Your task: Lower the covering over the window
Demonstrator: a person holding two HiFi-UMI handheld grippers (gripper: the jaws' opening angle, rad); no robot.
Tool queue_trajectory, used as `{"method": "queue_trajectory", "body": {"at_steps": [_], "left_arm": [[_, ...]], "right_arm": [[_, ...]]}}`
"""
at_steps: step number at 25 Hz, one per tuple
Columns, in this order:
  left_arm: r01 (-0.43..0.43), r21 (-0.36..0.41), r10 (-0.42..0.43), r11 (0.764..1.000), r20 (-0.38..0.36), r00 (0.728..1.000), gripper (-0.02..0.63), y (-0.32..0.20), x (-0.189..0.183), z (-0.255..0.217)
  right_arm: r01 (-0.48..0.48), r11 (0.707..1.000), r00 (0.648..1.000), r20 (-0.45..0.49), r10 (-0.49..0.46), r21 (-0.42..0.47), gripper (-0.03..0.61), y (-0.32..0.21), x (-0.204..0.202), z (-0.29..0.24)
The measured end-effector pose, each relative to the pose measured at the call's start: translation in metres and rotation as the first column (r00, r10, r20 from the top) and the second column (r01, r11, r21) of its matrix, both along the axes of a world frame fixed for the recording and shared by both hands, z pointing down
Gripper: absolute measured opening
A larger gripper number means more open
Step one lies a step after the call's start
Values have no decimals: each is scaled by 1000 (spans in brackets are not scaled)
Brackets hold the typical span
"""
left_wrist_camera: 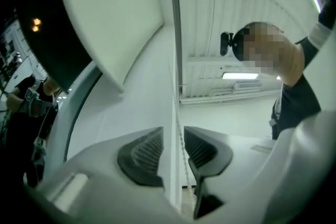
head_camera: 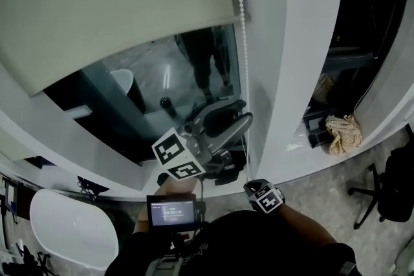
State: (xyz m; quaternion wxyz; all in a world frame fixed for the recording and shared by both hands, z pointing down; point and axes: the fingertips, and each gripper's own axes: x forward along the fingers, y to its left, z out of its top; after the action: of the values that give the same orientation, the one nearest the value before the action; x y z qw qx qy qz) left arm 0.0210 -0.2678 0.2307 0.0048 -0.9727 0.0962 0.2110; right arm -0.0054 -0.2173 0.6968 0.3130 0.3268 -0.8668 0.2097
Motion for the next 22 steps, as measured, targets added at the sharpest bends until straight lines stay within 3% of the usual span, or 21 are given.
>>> {"method": "queue_trajectory", "body": {"at_steps": [4,5,6,7,13,16,19,22], "left_arm": [[-49,17,50,999,-34,998,109,3,15,-16],[-46,18,47,999,-43,998,80,2,17,-18],[-36,21,37,999,-48,998,11,1,18,-19],[-25,17,26,1000,-53,998,12,-2,18,-19],[-11,-95,1,995,-104,995,9,-24,4,-13],[85,-52,-86,995,-30,996,9,-30,5,-5],[211,21,-212,977,107,971,9,-39,14,24],[217,-48,-206,975,180,962,9,-51,20,72]], "right_arm": [[-30,998,999,12,30,-48,15,6,10,8],[-38,998,999,7,38,-43,15,5,14,9],[-47,998,999,8,47,-41,17,5,17,10],[-56,998,998,12,57,-41,17,6,19,10],[-88,995,995,31,90,-48,17,9,26,9],[-76,994,997,14,78,-78,17,13,25,17],[-93,984,996,-9,93,-154,23,22,32,35],[-168,977,980,82,179,-129,73,15,43,15]]}}
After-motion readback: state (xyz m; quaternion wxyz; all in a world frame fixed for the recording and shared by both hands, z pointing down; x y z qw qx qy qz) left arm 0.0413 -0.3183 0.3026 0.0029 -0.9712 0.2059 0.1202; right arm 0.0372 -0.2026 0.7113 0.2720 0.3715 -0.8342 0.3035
